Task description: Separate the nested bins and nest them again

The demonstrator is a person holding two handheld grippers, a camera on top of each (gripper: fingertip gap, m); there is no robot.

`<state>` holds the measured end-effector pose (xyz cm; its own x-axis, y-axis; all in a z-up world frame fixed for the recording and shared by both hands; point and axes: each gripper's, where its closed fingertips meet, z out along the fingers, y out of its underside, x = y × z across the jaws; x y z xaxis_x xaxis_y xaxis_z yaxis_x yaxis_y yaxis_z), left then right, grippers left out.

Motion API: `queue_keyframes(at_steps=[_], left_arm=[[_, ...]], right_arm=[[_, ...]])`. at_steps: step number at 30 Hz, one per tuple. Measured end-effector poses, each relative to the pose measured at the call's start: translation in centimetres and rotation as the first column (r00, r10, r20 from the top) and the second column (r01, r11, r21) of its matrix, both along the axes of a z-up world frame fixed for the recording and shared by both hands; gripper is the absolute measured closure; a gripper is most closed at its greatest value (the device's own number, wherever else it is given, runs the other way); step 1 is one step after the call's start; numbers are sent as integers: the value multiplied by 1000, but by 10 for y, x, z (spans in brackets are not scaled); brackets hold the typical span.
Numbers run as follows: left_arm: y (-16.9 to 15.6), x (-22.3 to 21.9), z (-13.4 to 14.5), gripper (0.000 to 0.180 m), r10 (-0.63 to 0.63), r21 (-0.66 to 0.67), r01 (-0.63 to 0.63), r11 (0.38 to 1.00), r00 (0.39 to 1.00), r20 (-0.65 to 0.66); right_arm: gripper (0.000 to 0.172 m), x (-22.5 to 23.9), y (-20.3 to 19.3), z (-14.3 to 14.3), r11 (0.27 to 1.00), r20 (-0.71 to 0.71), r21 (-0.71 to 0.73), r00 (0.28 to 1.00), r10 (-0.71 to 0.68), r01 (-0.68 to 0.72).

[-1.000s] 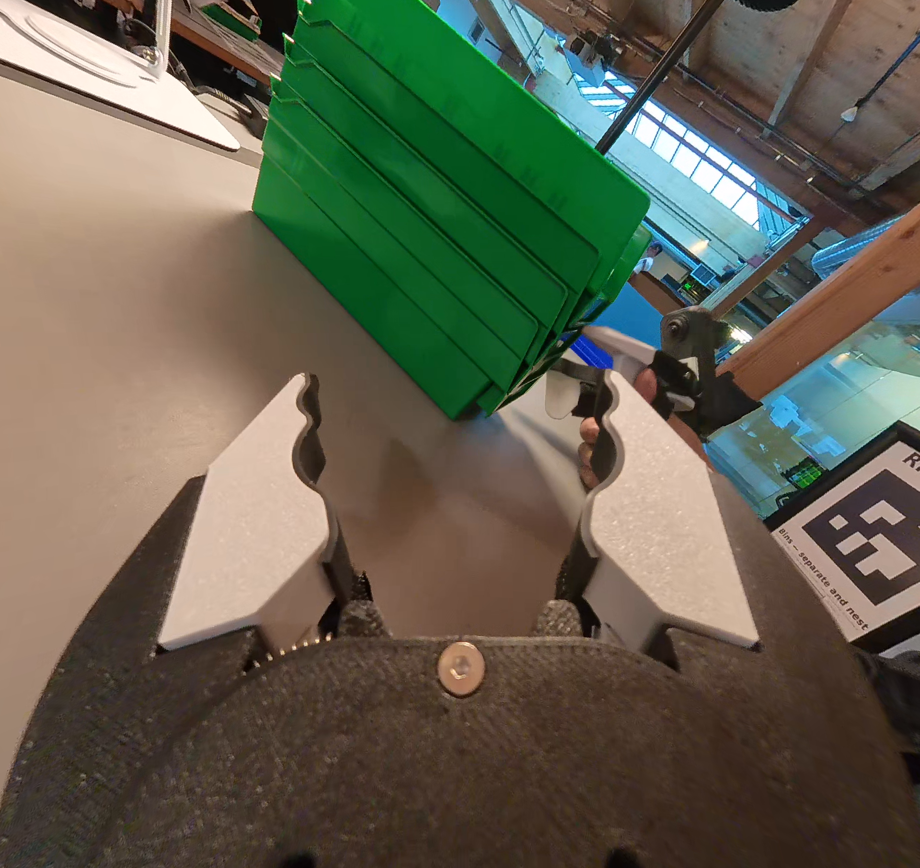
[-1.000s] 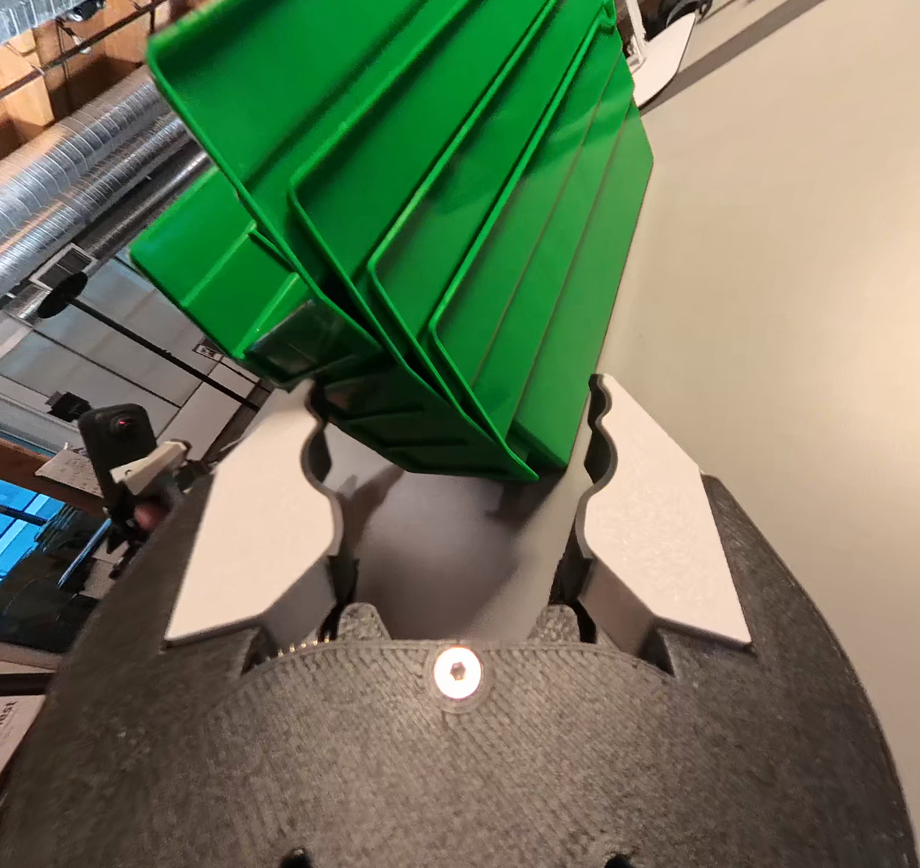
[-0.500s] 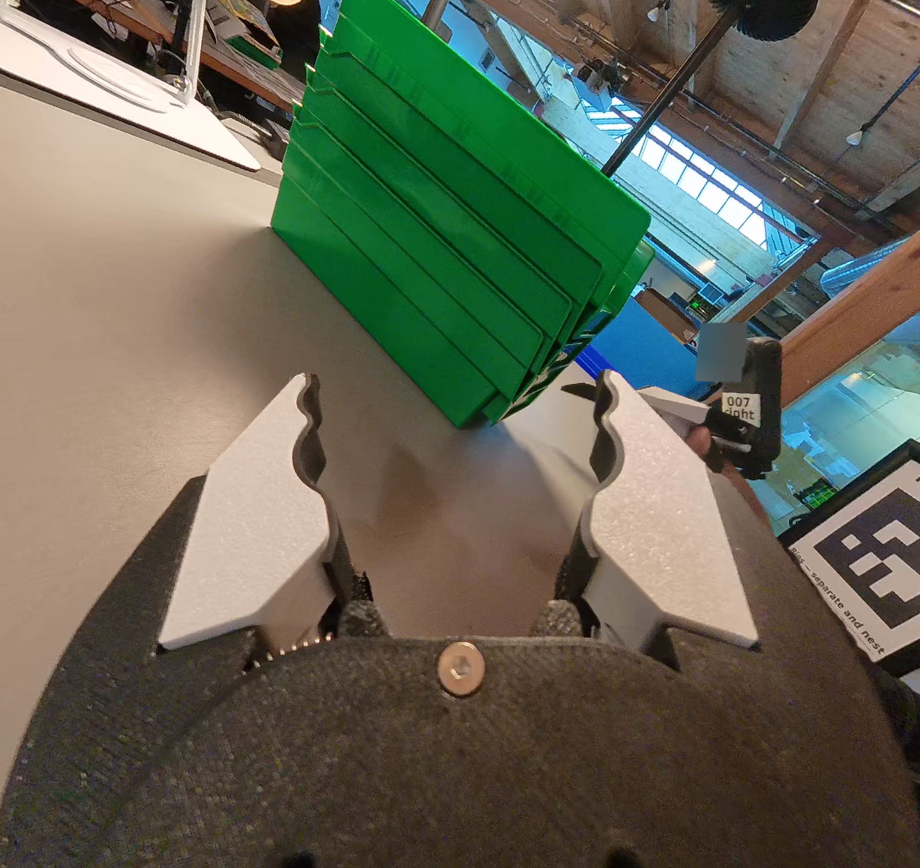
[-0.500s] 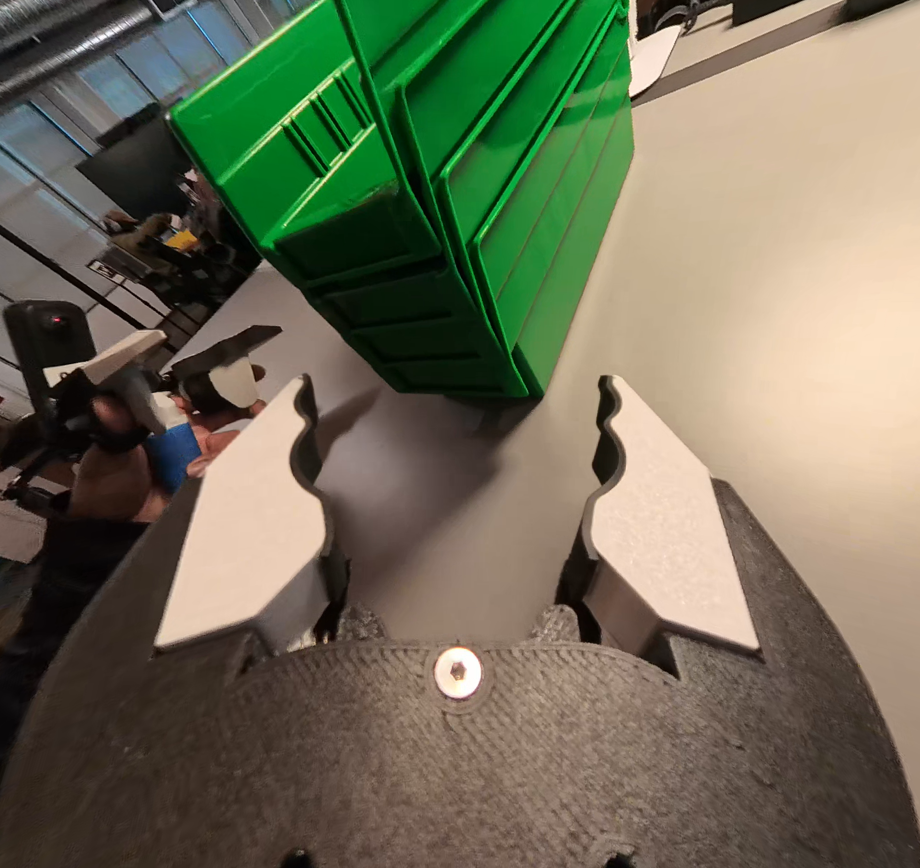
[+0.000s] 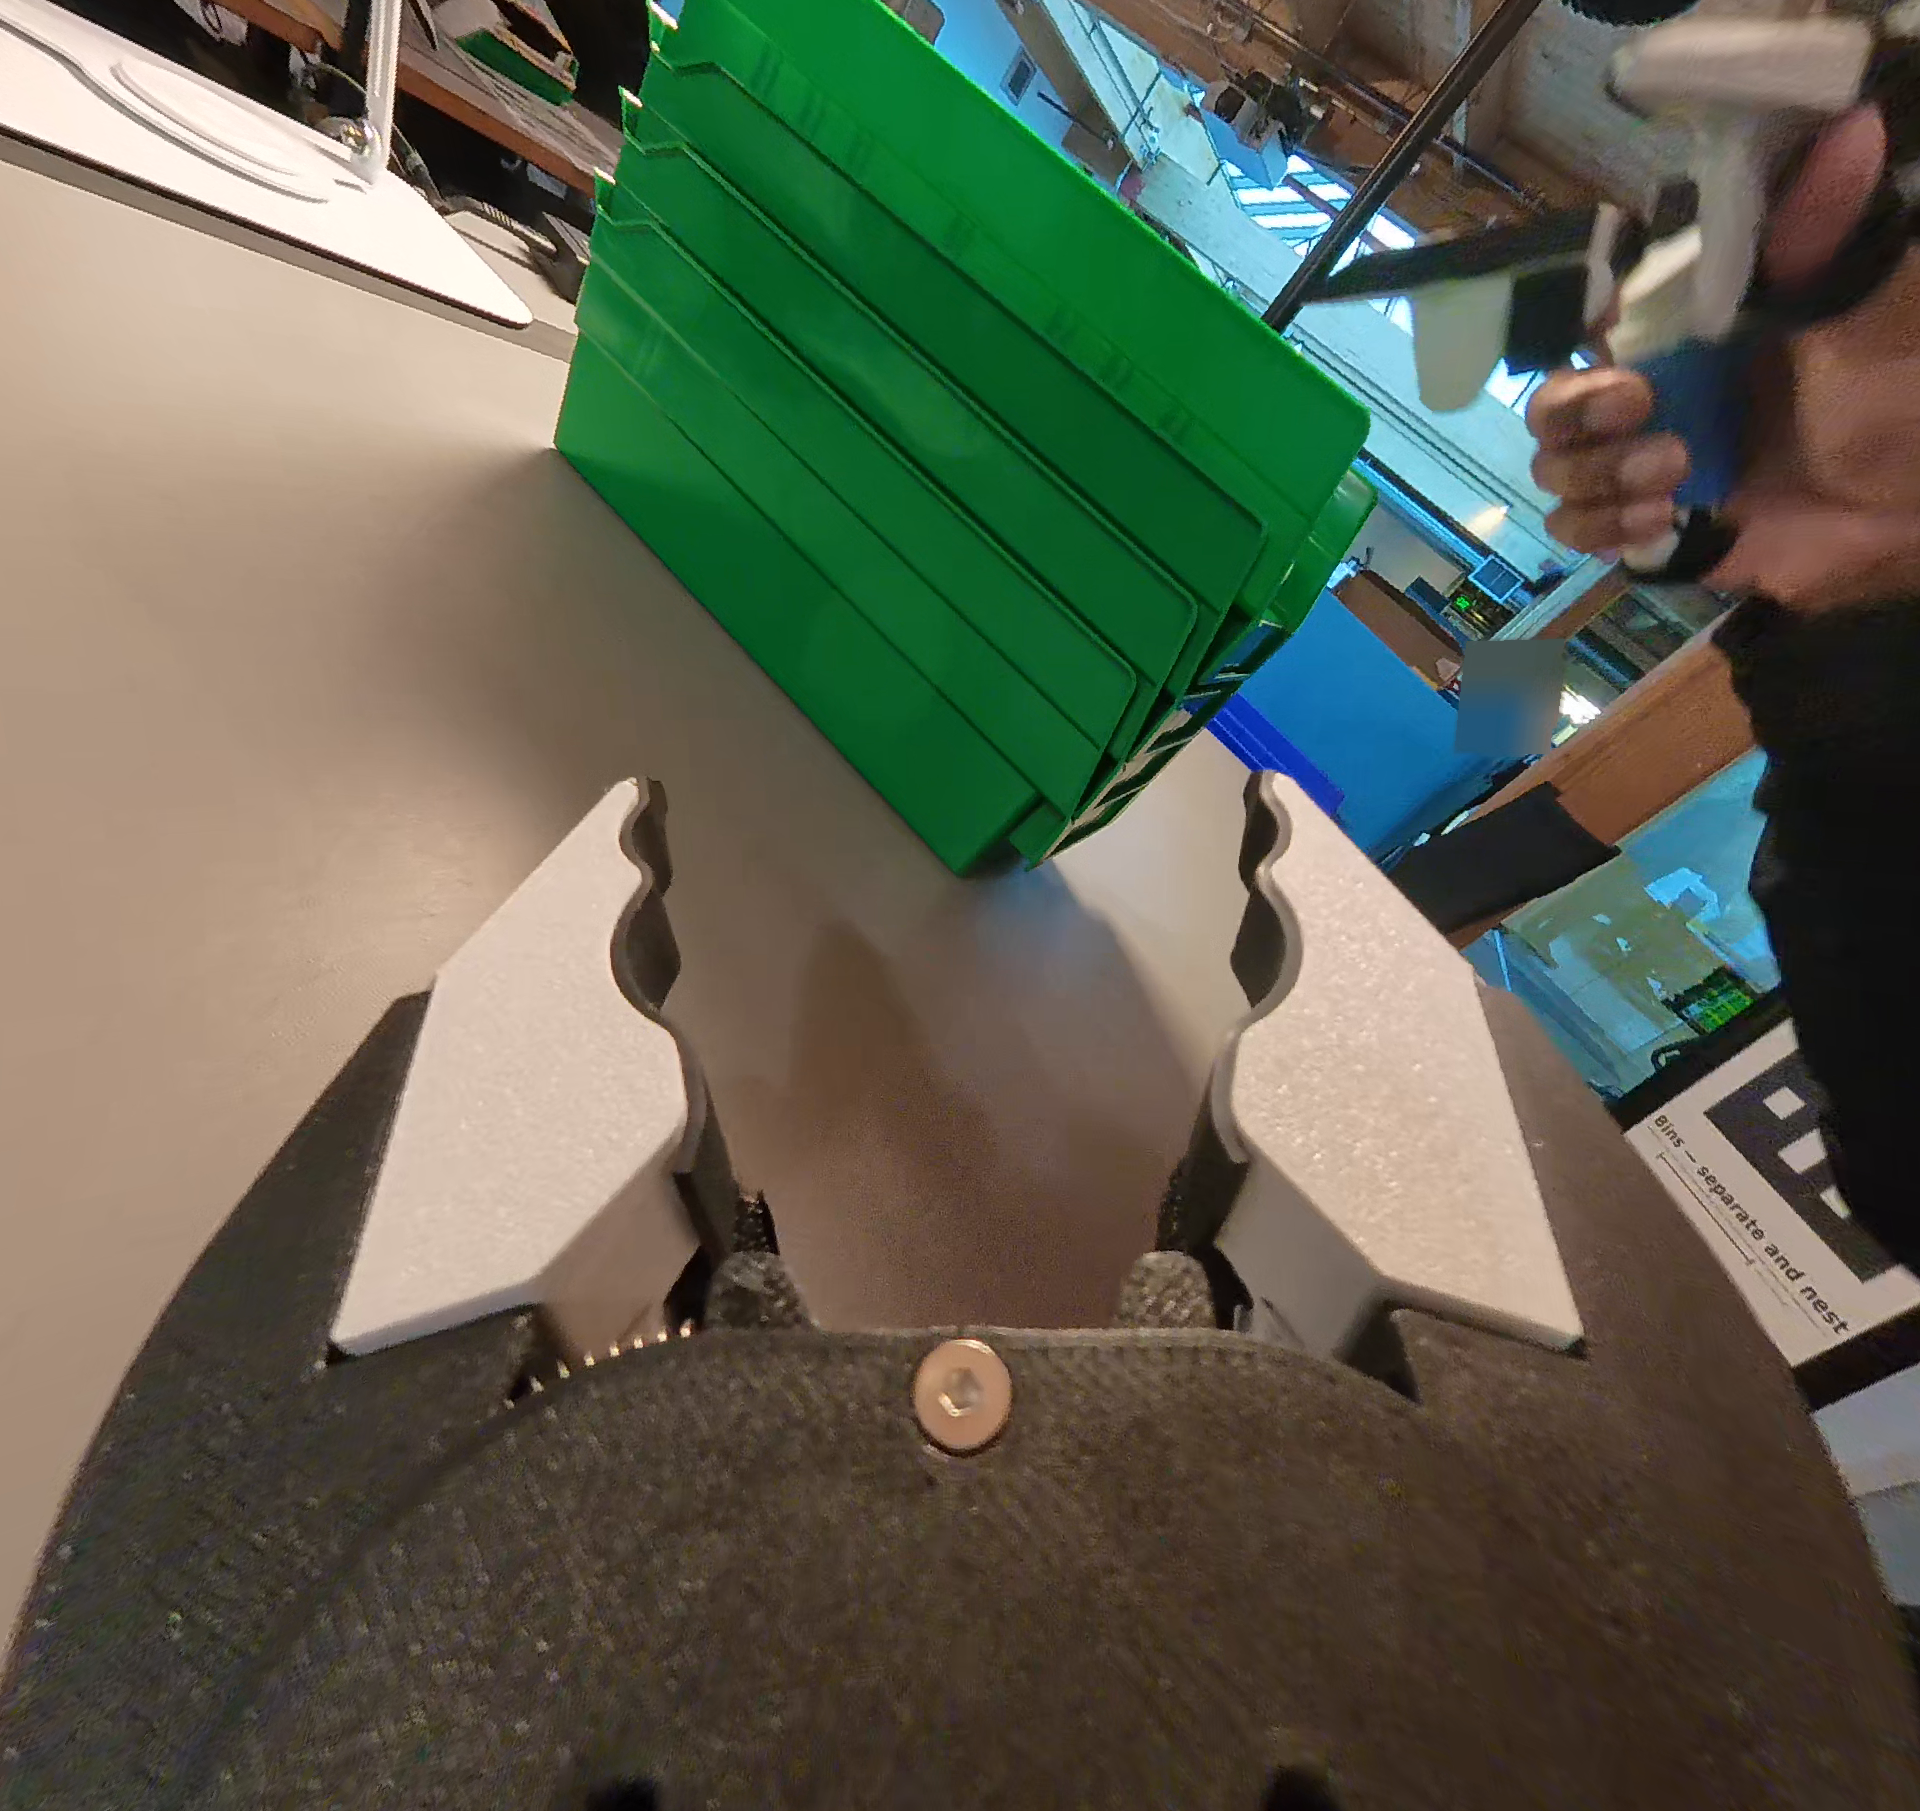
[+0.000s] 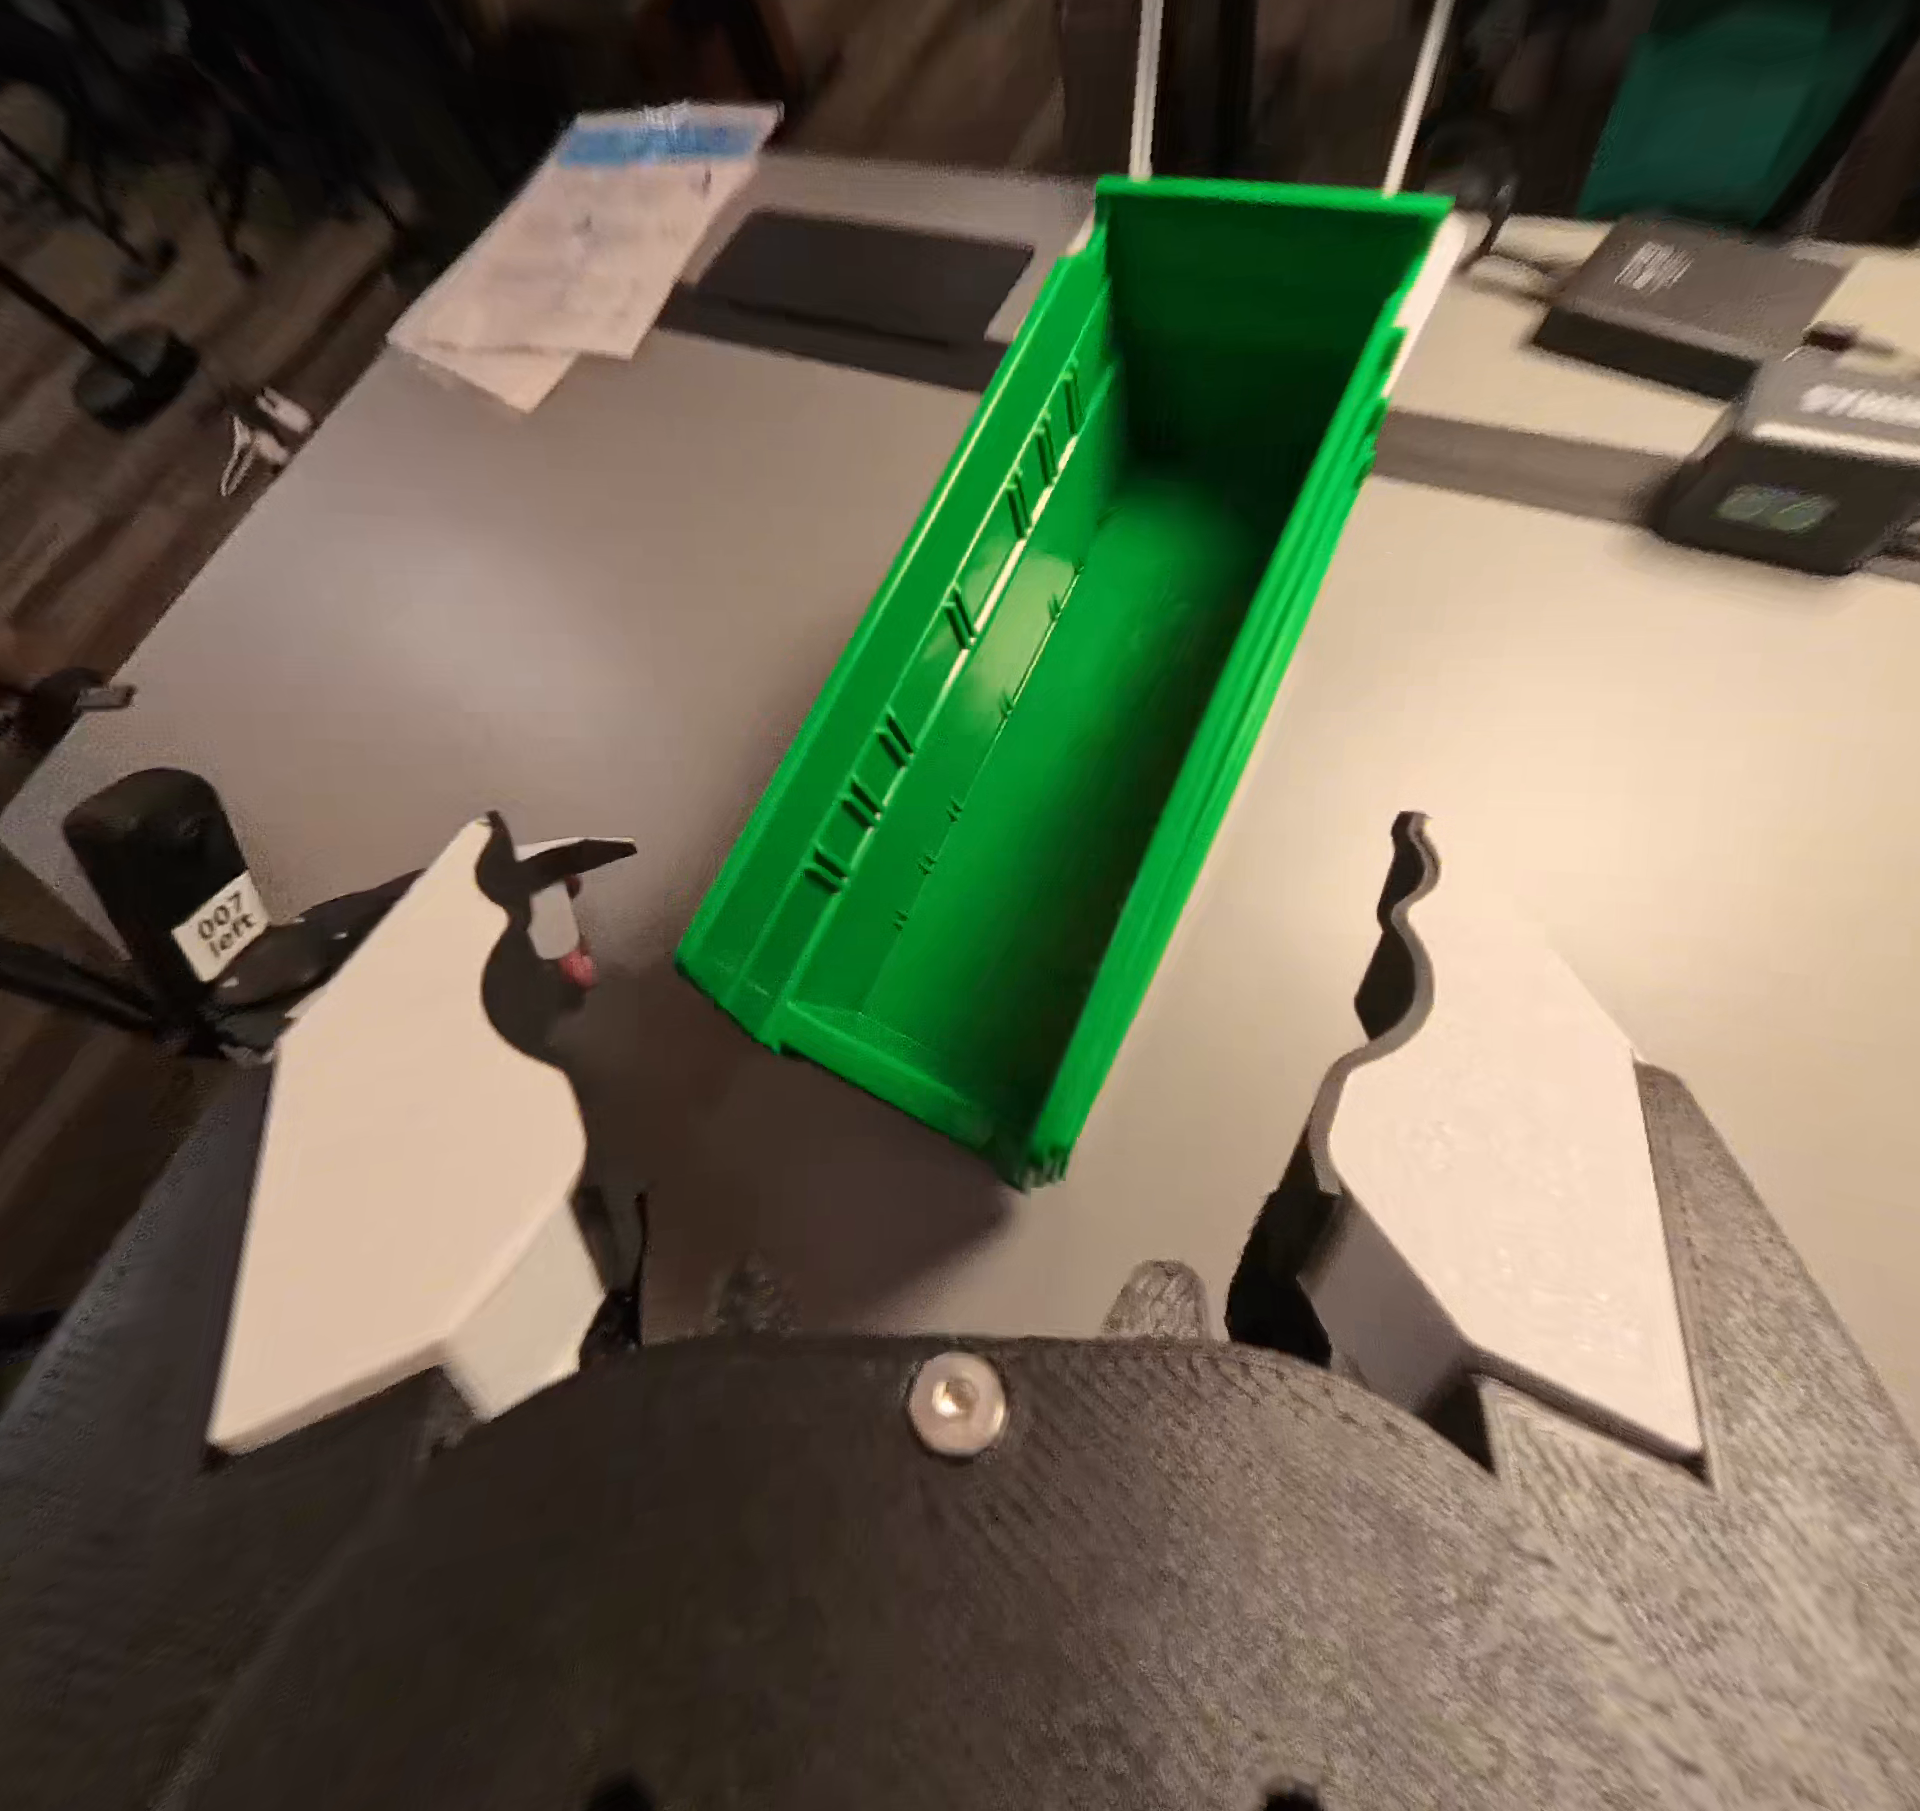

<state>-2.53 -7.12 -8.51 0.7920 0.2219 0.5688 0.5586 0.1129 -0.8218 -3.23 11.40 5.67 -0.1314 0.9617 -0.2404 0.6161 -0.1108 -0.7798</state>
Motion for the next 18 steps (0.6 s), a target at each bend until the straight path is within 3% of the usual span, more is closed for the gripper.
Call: queue_keyframes(at_steps=[7, 13, 18], left_arm=[[-3, -1, -1, 72, -3, 17, 2, 1000, 999, 35], [-4, 0, -1, 72, -11, 19, 10, 1000, 999, 45], [-5, 0, 0, 72, -6, 29, 5, 1000, 999, 43]], right_arm=[[14, -60, 0, -44, 991, 335, 133, 941, -46, 1], [14, -79, 7, -69, 964, 438, 264, 893, -105, -17], [14, -80, 16, -85, 965, 491, 261, 861, -130, -3]])
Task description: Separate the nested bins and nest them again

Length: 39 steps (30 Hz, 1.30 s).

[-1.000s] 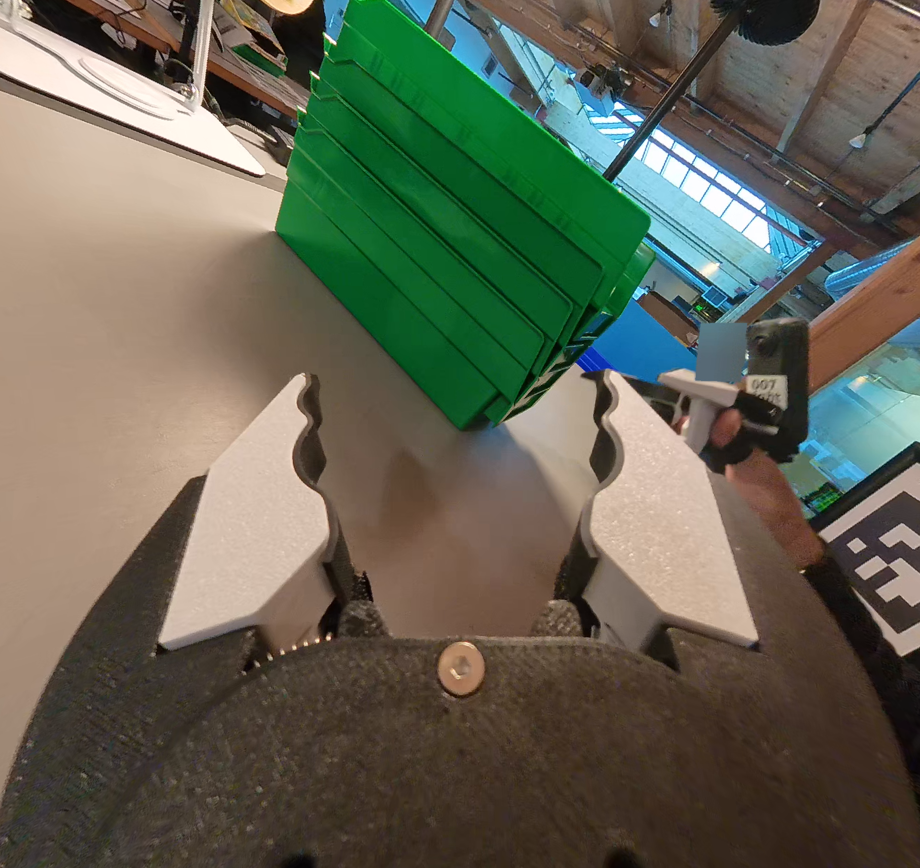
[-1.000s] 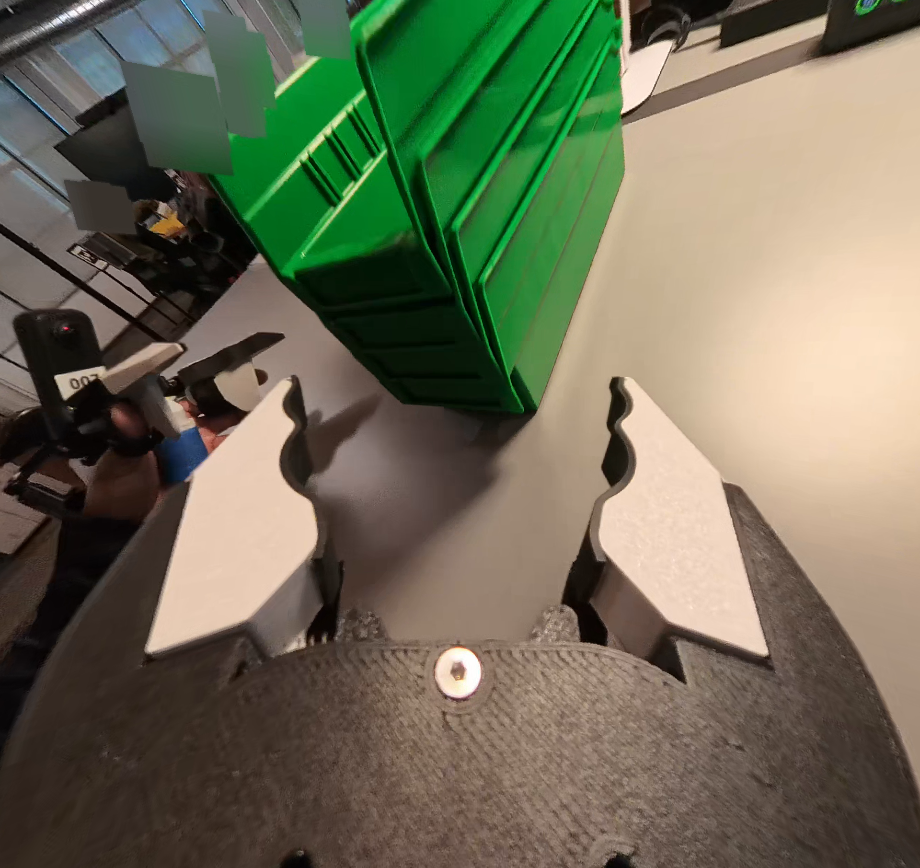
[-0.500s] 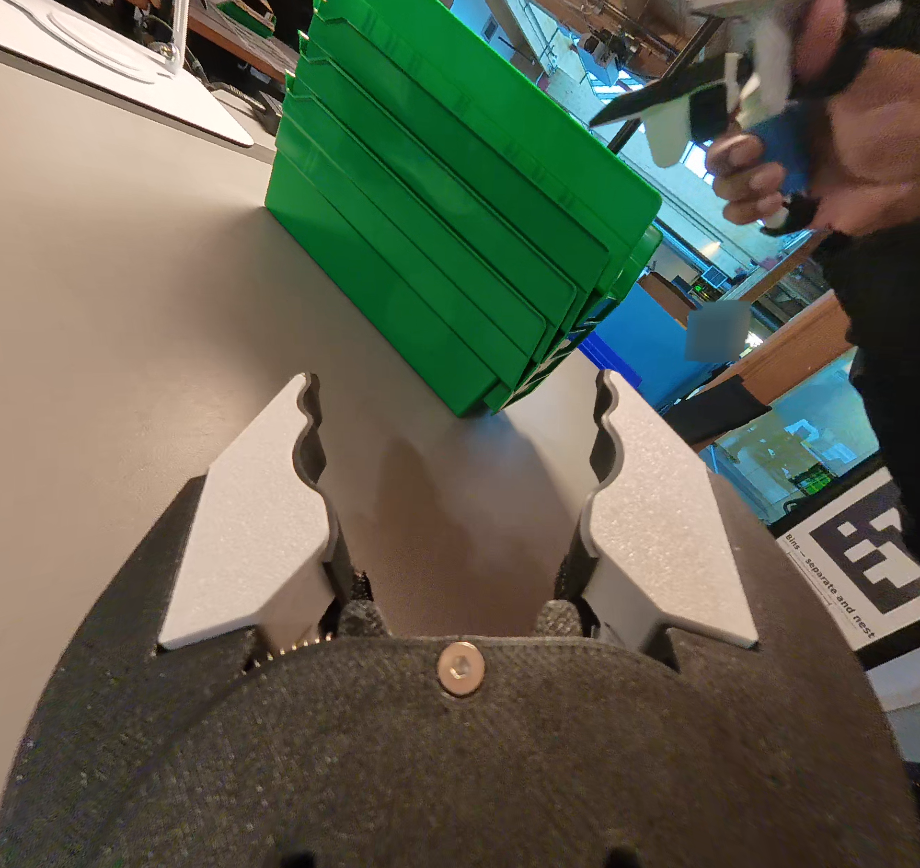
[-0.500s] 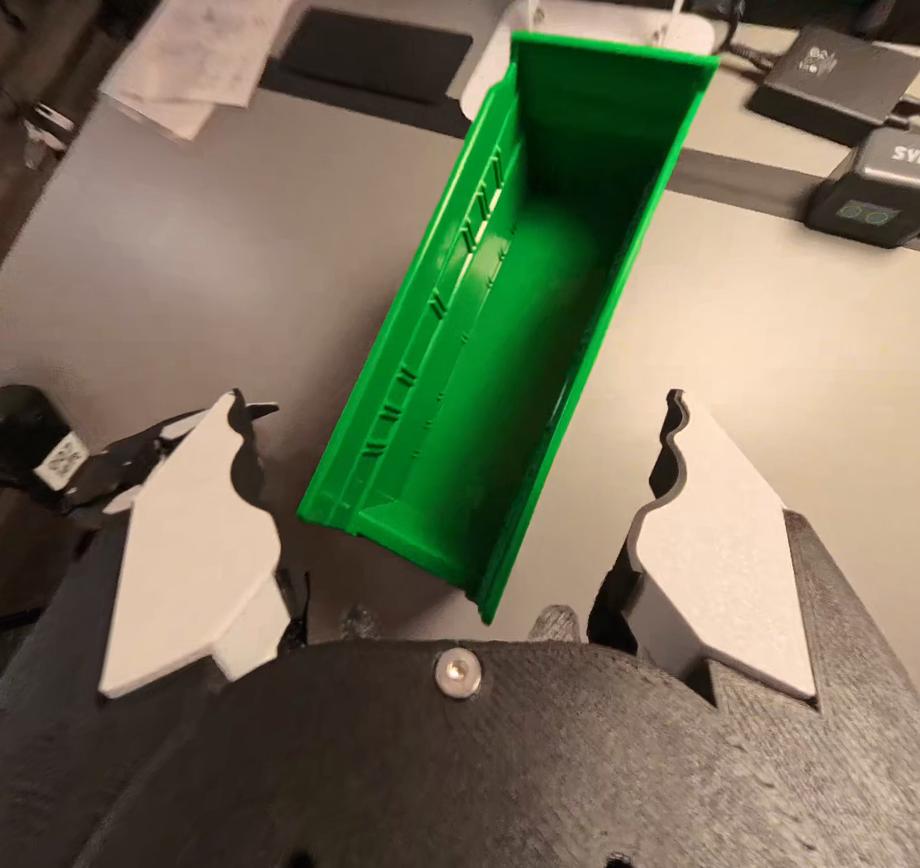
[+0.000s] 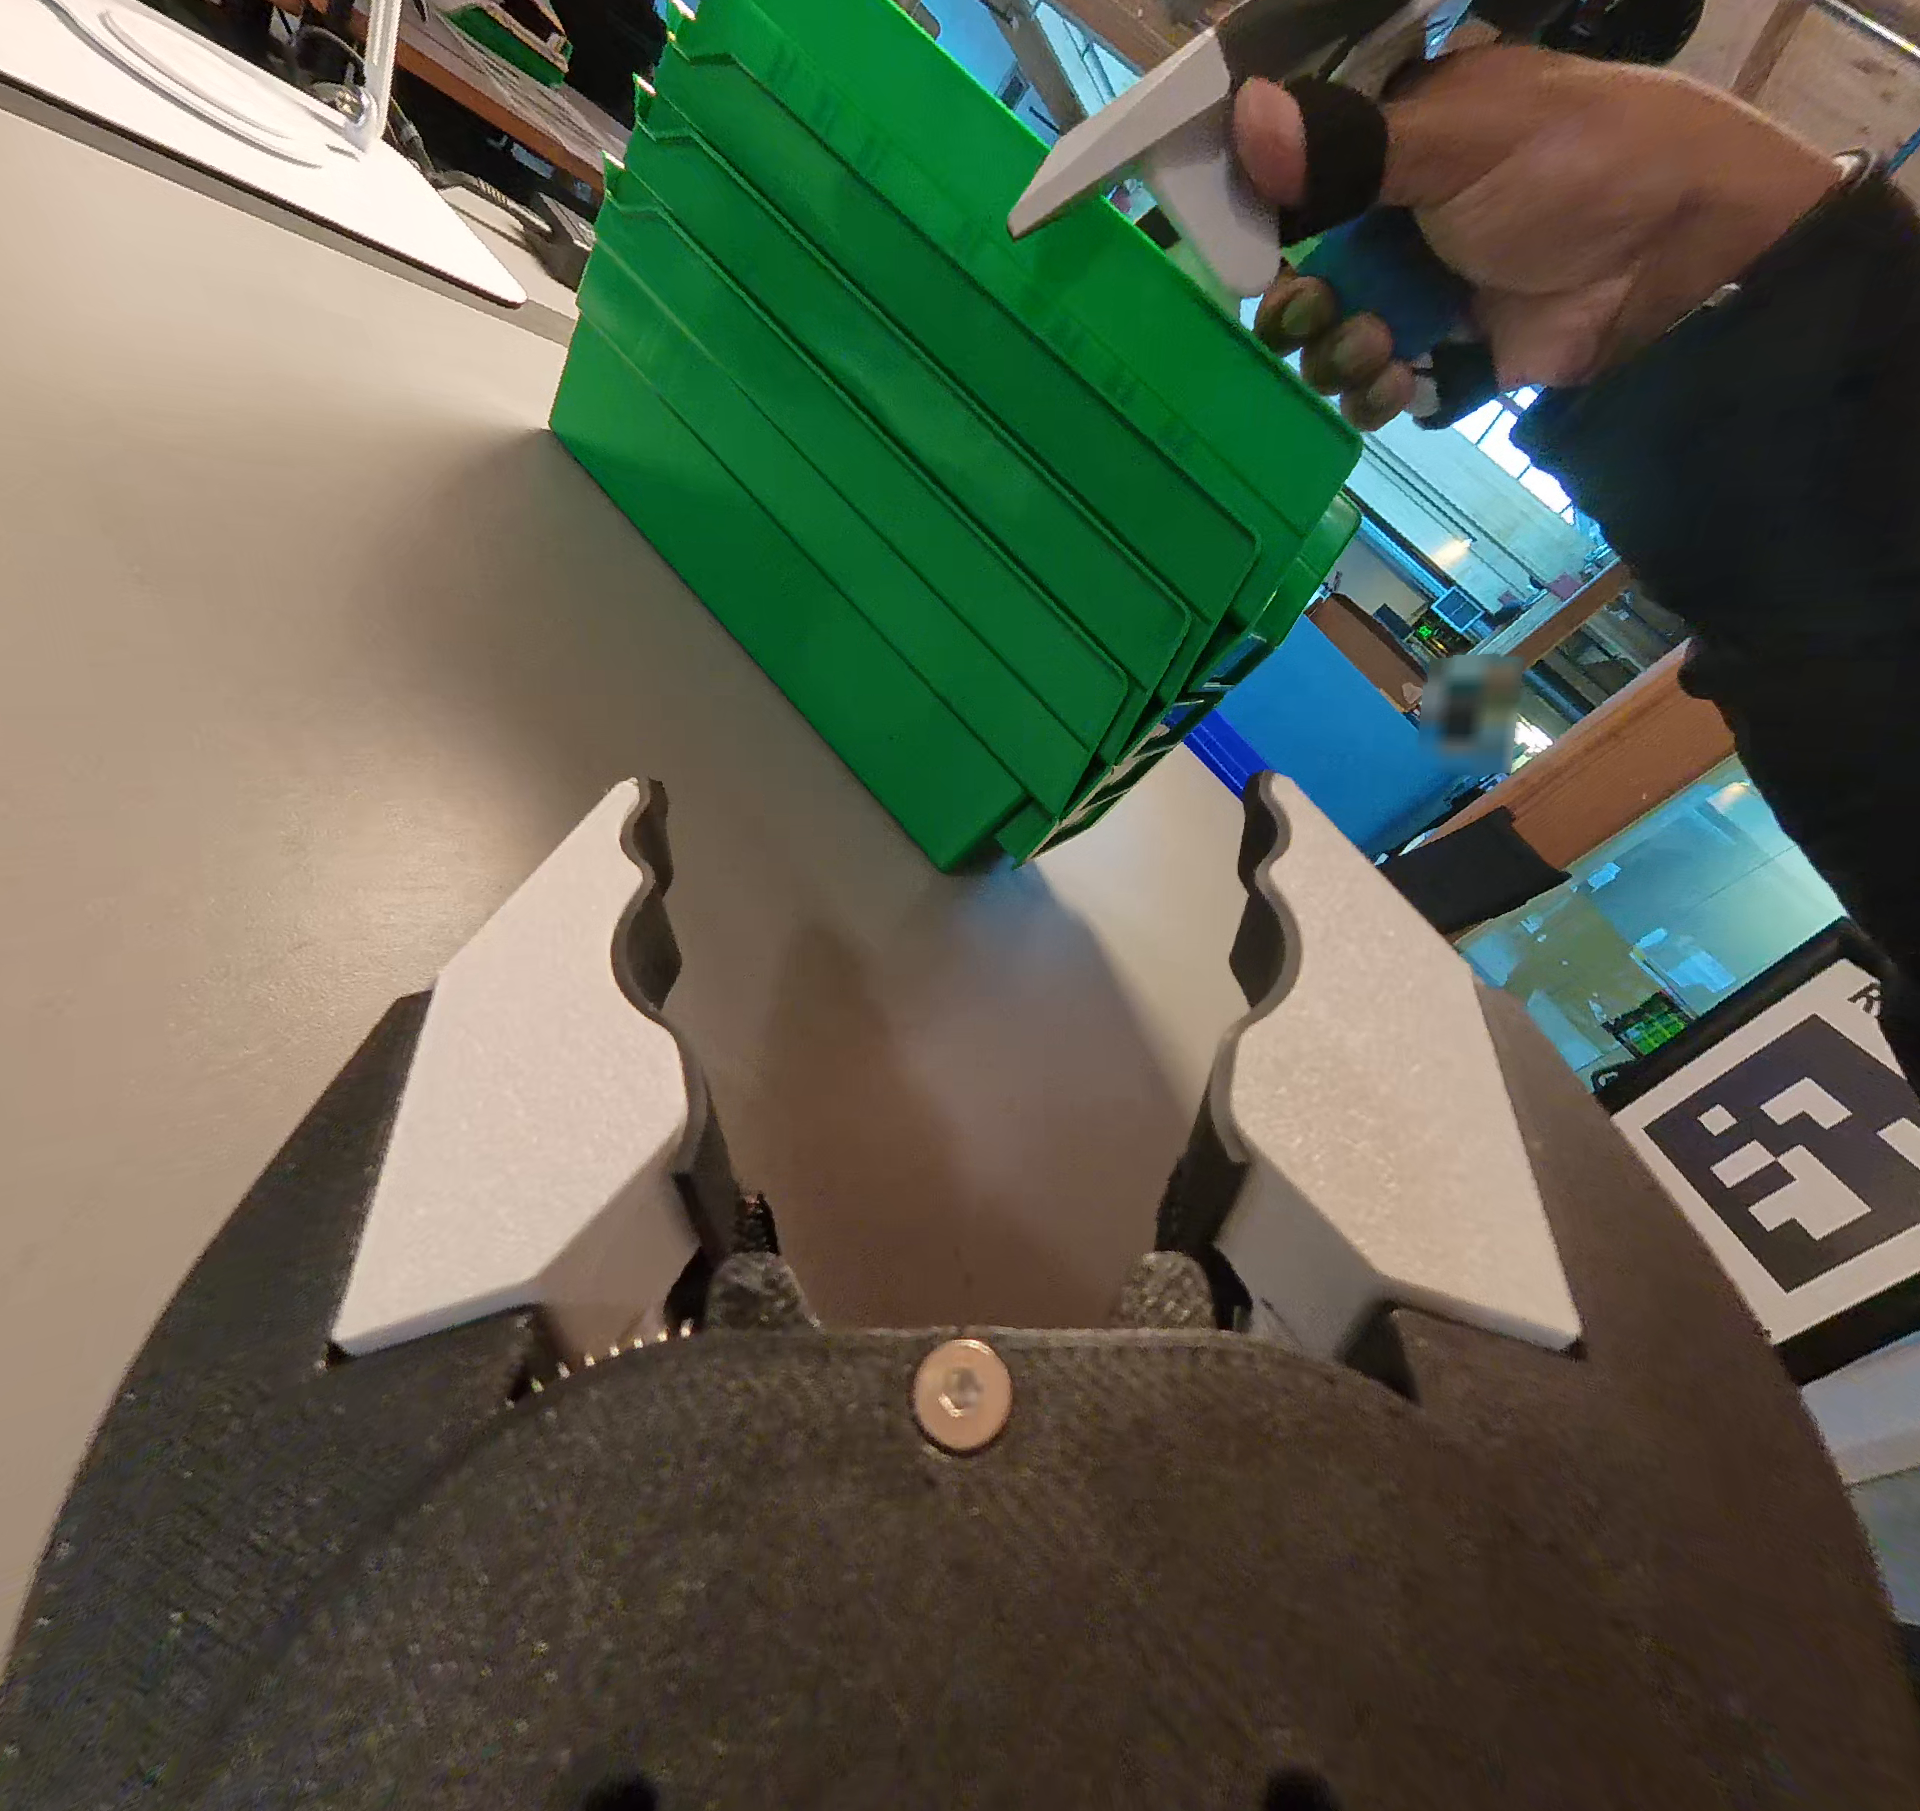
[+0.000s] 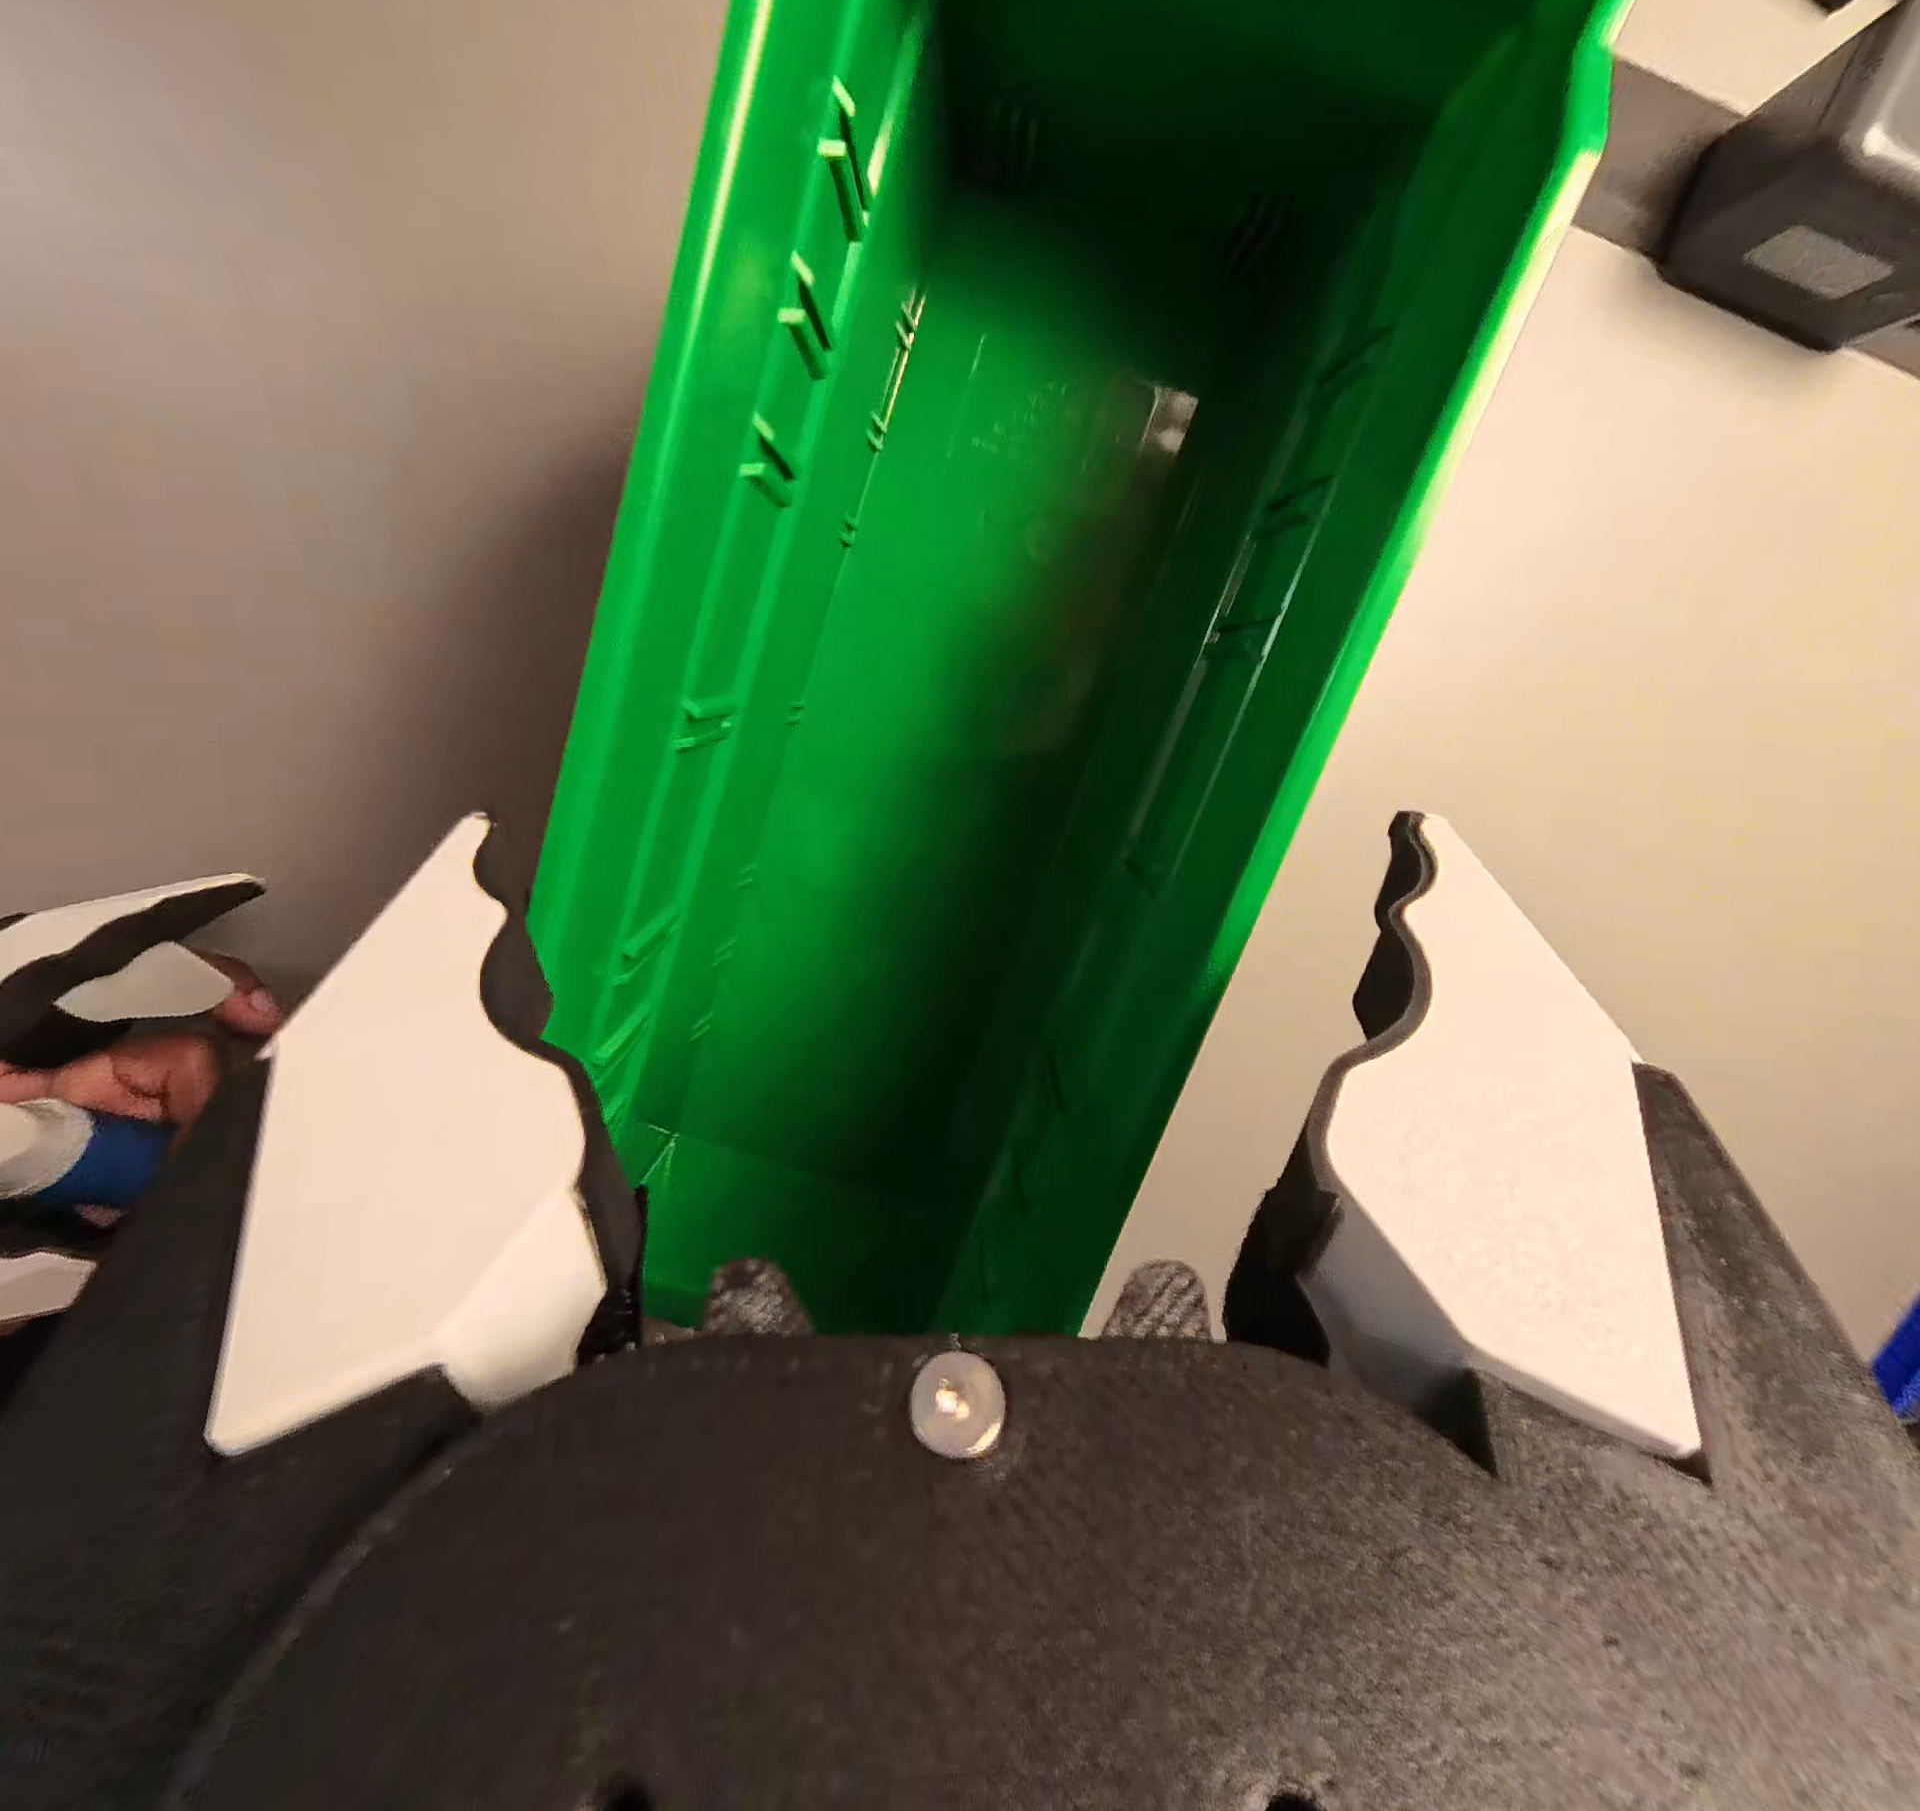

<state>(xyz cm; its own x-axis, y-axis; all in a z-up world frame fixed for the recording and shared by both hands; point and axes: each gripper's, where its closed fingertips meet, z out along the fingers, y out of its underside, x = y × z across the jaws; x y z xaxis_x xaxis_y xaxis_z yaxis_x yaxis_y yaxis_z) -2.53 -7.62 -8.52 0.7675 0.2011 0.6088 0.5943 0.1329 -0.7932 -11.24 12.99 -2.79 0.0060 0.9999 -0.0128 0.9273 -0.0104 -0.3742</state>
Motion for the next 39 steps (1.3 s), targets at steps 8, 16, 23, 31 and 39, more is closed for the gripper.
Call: queue_keyframes(at_steps=[8, 16, 23, 31, 39], left_arm=[[1, 0, -1, 72, -2, -8, 2, 1000, 1000, 5], [2, 0, -2, 72, -6, -11, 6, 1000, 1000, 7], [2, 0, -2, 72, -9, -8, 9, 1000, 1000, 7], [1, 1, -1, 72, -6, 0, 6, 1000, 1000, 0], [1, 0, -2, 72, -5, -8, 5, 1000, 1000, 5]], right_arm=[[48, 0, -11, 3, 997, -6, -76, 1000, 22, -23], [58, 0, -13, 17, 995, -31, -91, 999, 35, -38], [57, 1, -11, 83, 995, -149, -75, 987, 60, -72], [55, 38, 56, 118, 999, -224, -44, 975, -2, -8], [55, 74, 134, -4, 986, -103, -96, 984, -143, 133]])
